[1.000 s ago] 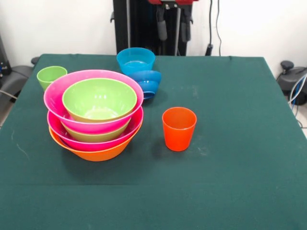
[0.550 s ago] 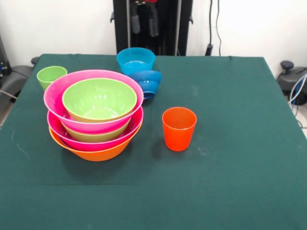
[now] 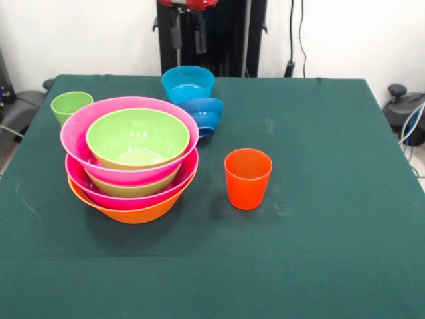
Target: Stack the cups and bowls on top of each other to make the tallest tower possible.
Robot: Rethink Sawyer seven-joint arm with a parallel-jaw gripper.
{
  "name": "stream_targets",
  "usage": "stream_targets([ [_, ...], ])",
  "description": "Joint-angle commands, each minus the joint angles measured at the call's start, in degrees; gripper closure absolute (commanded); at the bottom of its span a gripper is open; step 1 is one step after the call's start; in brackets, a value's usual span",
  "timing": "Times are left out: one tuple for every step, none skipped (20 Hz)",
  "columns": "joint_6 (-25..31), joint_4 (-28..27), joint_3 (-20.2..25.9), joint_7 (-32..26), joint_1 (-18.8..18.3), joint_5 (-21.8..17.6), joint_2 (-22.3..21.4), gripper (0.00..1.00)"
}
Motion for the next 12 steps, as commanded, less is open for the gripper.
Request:
stream_targets([
  [-6.03,7.14,5.72,4.9,2.48,-5.68,5.11,0.0],
  [-6.65,7.07,5.51,5.3,2.83,-5.99,5.59,0.0],
  [-7.63,7.0,5.44,5.73,3.19,-6.22,6.45,0.0],
  [-7.99,6.94,5.35,6.02,3.47,-6.39,6.9,0.0],
  [-8.57,6.87,5.38,6.36,3.79,-6.54,7.54,0.0],
  [-8.68,6.85,5.59,6.55,3.79,-6.56,7.81,0.0],
  [-8.66,6.93,5.89,6.67,3.62,-6.59,7.91,0.0],
  [-8.65,7.01,6.19,6.8,3.44,-6.61,8.01,0.0],
  [-8.63,7.09,6.49,6.92,3.27,-6.64,8.11,0.0],
  [-8.72,7.46,6.98,7.4,3.42,-6.43,8.38,0.0],
  [-8.91,7.66,7.1,7.71,3.55,-6.43,8.61,0.0],
  [-9.01,7.76,7.13,7.78,3.58,-6.47,8.7,0.0],
])
